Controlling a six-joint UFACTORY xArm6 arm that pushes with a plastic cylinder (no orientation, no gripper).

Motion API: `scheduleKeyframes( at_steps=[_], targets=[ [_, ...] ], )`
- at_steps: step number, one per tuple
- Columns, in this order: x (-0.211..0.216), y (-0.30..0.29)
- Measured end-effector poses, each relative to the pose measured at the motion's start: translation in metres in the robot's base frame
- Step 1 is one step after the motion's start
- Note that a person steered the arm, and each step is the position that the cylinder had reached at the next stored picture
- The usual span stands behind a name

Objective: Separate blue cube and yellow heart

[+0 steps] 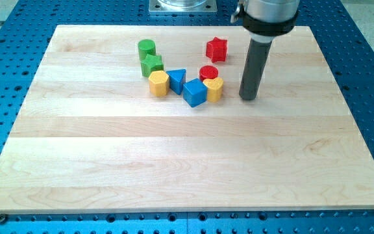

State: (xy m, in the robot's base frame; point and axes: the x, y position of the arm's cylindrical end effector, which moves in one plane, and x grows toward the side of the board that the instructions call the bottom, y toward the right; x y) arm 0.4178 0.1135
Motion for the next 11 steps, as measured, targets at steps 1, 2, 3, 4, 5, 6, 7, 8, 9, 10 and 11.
scheduleKeyframes(
  at_steps=[1, 2, 3, 4, 5, 6, 7, 8, 9, 10, 11],
  targets=[
    [0.003, -0.023],
    [0.001, -0.024],
    [0.015, -0.034],
    [0.017, -0.071],
    [0.011, -0.093],
    [0.009, -0.088],
    [0.008, -0.086],
    [-0.02, -0.082],
    [-0.043, -0.082],
    [-0.036, -0.08],
    [-0.047, -0.084]
  ],
)
